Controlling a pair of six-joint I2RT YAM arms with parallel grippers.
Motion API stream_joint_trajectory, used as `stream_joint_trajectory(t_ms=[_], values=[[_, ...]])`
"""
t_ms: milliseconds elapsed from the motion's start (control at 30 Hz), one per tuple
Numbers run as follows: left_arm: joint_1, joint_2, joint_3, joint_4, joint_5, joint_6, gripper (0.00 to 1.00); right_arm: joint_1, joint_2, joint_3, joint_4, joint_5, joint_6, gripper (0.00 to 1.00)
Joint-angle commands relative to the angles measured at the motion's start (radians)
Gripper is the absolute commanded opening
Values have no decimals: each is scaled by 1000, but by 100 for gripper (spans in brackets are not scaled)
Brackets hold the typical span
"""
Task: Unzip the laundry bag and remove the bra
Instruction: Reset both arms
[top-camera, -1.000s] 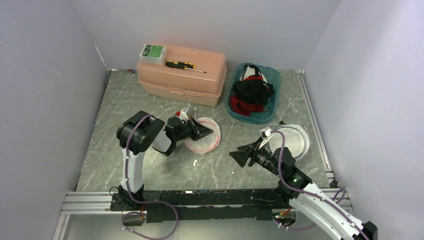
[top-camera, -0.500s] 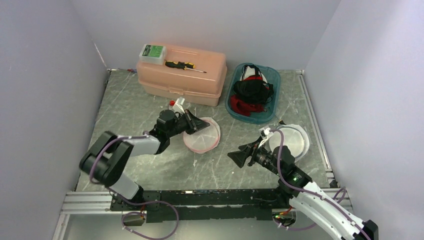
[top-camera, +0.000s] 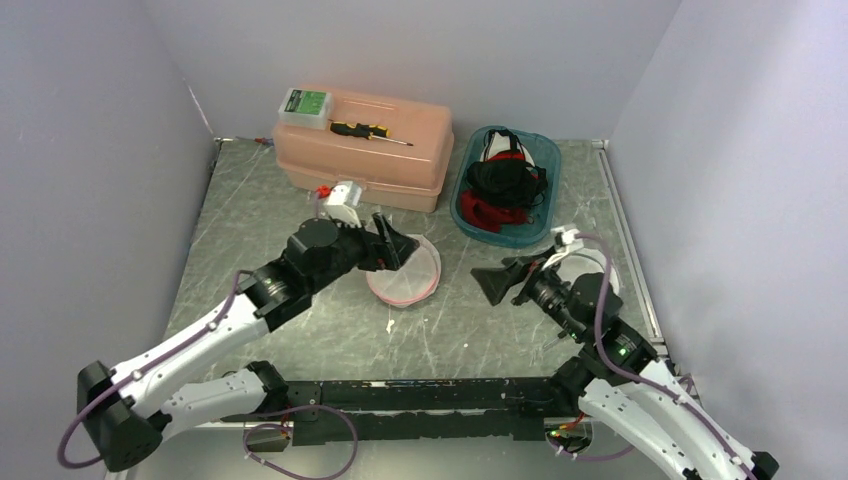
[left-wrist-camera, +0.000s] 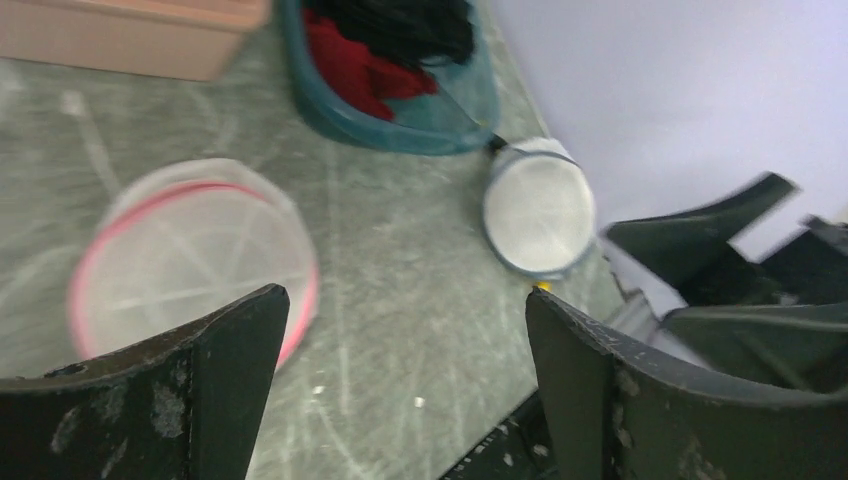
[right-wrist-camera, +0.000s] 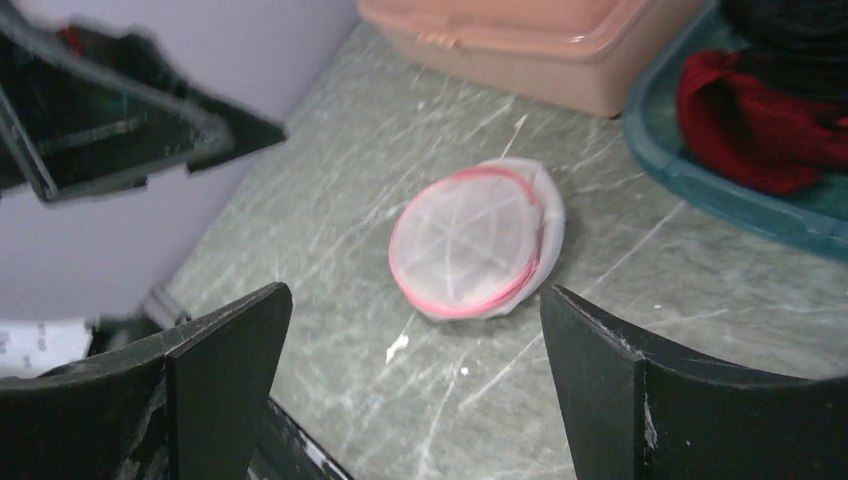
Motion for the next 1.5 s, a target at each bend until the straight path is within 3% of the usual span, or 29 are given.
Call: stream_joint_trajectory(t_ms=[0, 100, 167, 367, 600, 767, 900, 1100, 1167, 1267, 1467], values=[[1, -72, 53, -284, -254, 49, 94, 5, 14, 106, -111, 249, 146, 100], [1, -83, 86, -396, -357, 14, 94, 3, 18, 142, -136, 330, 199, 100], [1, -87, 99, -472, -412, -11, 94, 3, 14, 160, -130, 408, 141, 100], [1, -135, 109, -586, -468, -6, 94, 4, -21, 135, -54, 615, 109, 100], [1, -227, 34, -593, -520, 15, 94, 6, 208, 263, -222, 611, 148, 100], [1, -292, 48, -658, -610, 8, 94, -5, 337, 343, -479, 875, 435, 100], [1, -386, 13, -587, -581, 69, 94, -14, 425, 377, -574, 873, 452, 99], [1, -421, 8, -571, -585, 95, 94, -17, 251, 258, -252, 721, 77, 91], [1, -392, 138, -697, -626, 96, 94, -17, 144, 234, -162, 712, 23, 99], [1, -340, 305, -911, -762, 60, 94, -18, 47, 218, -62, 598, -40, 100], [1, -256, 276, -940, -776, 98, 94, -18, 133, 302, -135, 559, 0, 100]])
